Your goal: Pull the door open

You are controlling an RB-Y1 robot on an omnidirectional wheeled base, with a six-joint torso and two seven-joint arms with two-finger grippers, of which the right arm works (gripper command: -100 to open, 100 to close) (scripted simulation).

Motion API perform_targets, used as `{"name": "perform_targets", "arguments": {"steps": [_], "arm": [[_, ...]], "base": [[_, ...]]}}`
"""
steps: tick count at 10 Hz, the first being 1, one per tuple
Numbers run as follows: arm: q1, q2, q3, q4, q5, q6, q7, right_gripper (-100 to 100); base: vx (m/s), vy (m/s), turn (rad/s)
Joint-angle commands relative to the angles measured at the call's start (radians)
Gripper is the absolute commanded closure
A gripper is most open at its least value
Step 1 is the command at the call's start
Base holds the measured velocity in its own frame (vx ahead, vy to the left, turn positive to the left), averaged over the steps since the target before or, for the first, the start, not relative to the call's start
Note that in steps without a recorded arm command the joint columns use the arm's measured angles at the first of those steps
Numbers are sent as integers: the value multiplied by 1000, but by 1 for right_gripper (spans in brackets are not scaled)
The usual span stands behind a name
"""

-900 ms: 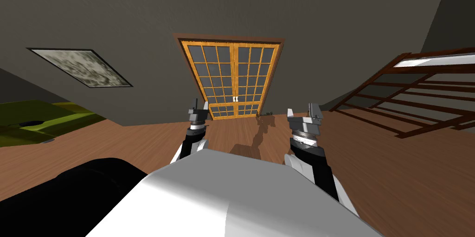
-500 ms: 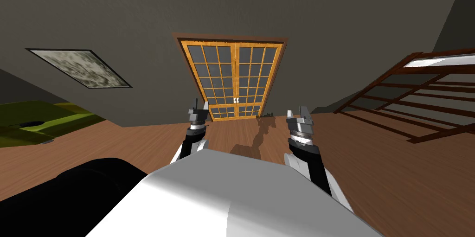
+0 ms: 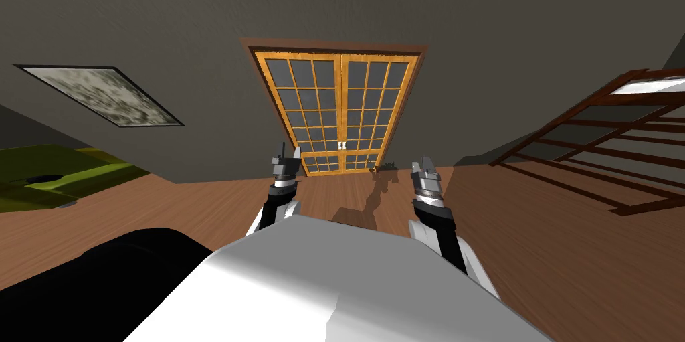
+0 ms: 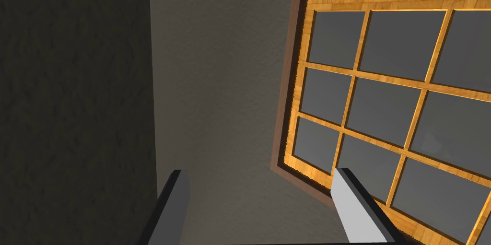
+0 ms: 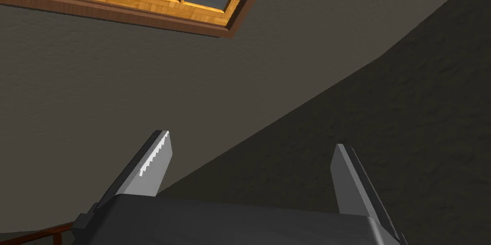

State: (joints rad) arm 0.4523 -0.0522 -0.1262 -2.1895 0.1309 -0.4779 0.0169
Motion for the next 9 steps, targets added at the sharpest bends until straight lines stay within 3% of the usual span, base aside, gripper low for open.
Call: {"name": "perform_targets", "arguments": {"steps": [1,9], "arm": [[-13,-8,-19,48,24,-17,40,-100],[-76,-25,-81,233,113,-76,179,-100]], "base": [[115,63,42],[107,52,26]]}}
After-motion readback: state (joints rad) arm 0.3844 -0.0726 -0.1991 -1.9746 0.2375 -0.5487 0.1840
